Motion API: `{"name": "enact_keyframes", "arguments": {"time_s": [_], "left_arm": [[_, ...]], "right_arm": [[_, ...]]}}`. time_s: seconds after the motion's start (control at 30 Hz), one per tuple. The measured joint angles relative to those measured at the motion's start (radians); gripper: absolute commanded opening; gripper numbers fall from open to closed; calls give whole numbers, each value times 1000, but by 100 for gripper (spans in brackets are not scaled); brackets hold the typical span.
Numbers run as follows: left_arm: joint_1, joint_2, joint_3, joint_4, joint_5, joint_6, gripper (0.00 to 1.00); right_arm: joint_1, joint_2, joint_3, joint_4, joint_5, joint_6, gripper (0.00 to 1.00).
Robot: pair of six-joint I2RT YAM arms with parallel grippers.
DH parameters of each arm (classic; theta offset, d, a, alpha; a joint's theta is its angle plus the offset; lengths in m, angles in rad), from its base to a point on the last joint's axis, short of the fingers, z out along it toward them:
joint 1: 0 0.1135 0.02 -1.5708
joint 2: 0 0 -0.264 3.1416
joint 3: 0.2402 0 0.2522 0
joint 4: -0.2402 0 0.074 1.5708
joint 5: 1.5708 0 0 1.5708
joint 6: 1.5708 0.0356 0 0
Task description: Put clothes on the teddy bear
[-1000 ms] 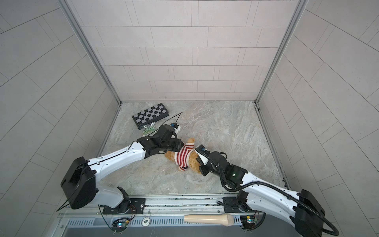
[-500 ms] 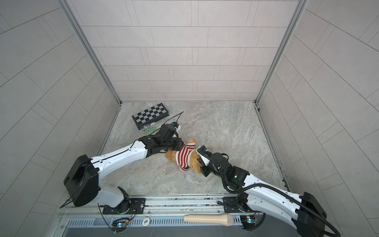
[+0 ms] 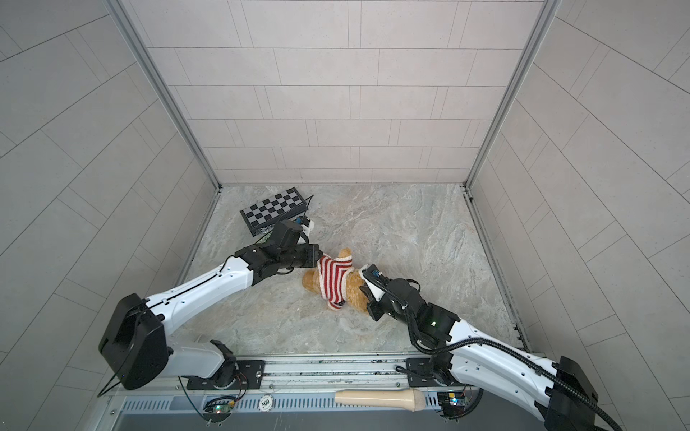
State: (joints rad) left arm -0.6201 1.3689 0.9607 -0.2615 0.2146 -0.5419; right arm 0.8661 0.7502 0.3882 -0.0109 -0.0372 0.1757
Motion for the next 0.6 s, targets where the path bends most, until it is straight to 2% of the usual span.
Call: {"name": "enact_keyframes", "arguments": {"time_s": [0.33,0.6], "left_arm": [[10,-24,-35,25,34,-3,0],[8,-108,-40,9,30,1,0]], "right_arm": [[3,2,0,0,18,1,0],[4,1,-1,7,24,5,0]]}}
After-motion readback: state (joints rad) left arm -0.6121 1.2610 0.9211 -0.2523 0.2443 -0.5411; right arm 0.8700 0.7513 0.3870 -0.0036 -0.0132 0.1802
